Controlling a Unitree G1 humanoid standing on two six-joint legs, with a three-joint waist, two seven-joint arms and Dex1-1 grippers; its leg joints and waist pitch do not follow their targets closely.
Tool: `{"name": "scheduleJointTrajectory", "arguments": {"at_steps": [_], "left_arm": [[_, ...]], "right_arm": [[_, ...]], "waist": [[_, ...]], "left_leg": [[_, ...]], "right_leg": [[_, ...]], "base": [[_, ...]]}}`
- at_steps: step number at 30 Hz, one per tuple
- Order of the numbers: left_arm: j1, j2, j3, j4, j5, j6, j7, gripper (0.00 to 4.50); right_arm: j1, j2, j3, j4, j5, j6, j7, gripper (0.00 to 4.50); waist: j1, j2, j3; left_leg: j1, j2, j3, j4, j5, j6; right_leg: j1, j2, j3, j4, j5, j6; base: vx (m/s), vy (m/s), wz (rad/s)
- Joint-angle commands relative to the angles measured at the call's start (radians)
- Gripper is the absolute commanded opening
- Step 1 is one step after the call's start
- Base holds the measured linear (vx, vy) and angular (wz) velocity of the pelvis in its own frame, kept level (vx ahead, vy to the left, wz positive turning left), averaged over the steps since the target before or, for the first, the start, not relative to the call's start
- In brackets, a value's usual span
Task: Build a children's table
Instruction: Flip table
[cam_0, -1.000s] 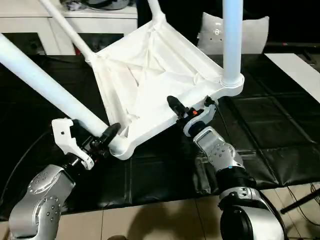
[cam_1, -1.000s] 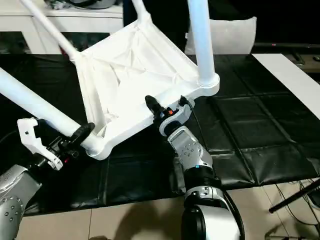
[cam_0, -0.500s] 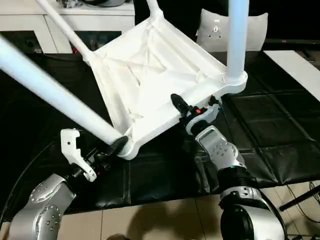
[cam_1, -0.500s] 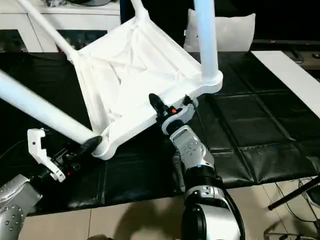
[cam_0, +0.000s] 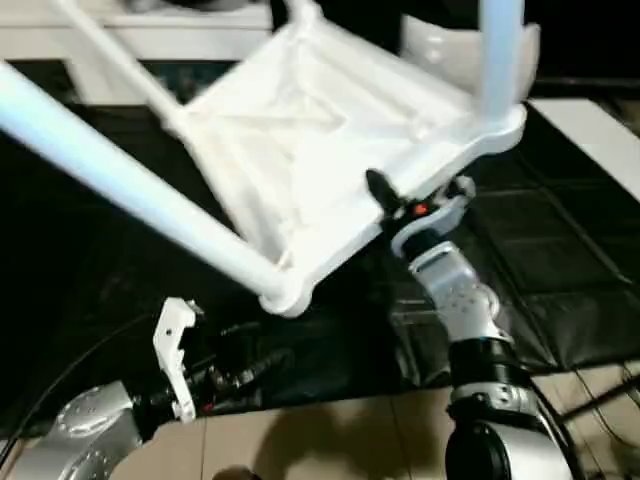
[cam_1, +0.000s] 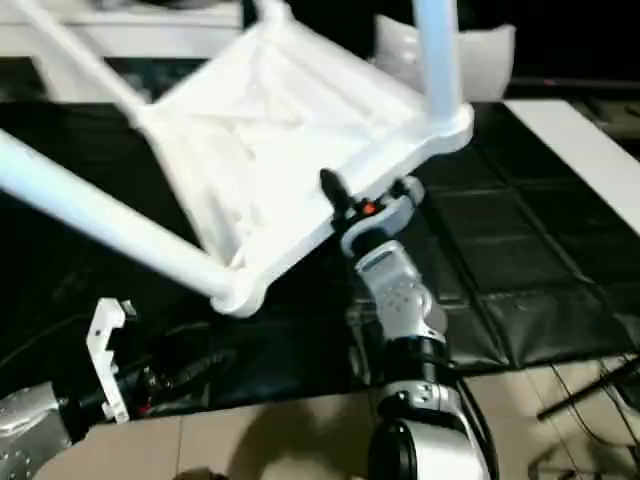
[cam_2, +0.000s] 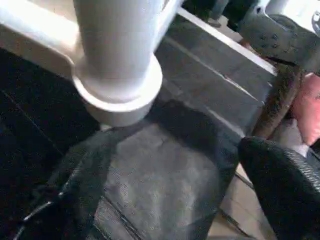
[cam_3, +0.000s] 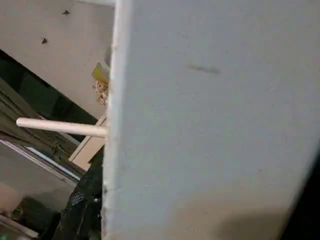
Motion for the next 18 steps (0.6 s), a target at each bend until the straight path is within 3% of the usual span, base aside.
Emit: {"name": "scheduleJointTrajectory", "arguments": {"at_steps": [1,5,10,11,18], "left_arm": [[-0.004,0.017,-0.010,-0.013,0.017,-0.008,0.006,4.50],[0.000,0.034,-0.030,-0.051,0.014,-0.007,-0.017,4.50],[-0.015,0.038,-0.039,-0.097,0.002,0.011,-0.016,4.50],[-0.019,0.042,-0.041,-0.108,-0.002,0.017,-0.013,4.50],[-0.042,0.094,-0.042,-0.160,-0.007,0.055,-0.008,4.50]], "right_arm": [[-0.010,-0.032,-0.018,-0.129,-0.008,-0.049,-0.017,1.98],[0.022,-0.060,-0.020,-0.221,-0.056,-0.074,-0.075,1.98],[0.058,-0.120,0.029,-0.285,-0.167,-0.085,-0.114,1.98],[0.066,-0.129,0.034,-0.302,-0.191,-0.092,-0.137,1.98],[0.084,-0.216,0.105,-0.384,-0.285,-0.031,-0.156,1.96]], "waist": [[-0.006,0.011,-0.055],[-0.001,0.012,-0.058],[0.002,0.005,-0.060],[0.000,0.000,-0.058],[-0.005,-0.002,-0.056]], "left_leg": [[0.018,0.028,0.000,-0.072,-0.135,-0.030],[0.019,0.027,-0.001,-0.071,-0.117,-0.038],[0.014,0.023,0.001,-0.066,-0.081,-0.043],[0.012,0.022,0.001,-0.067,-0.082,-0.042],[0.014,0.020,0.001,-0.066,-0.112,-0.041]], "right_leg": [[0.047,-0.061,0.053,-0.068,-0.109,-0.120],[0.046,-0.059,0.053,-0.063,-0.083,-0.107],[0.051,-0.055,0.052,-0.058,-0.039,-0.098],[0.052,-0.055,0.052,-0.060,-0.049,-0.094],[0.050,-0.051,0.053,-0.065,-0.130,-0.065]], "base": [[0.000,0.000,0.00],[0.000,0.000,0.00],[0.000,0.000,0.00],[0.000,0.000,0.00],[0.000,0.000,0.00]]}}
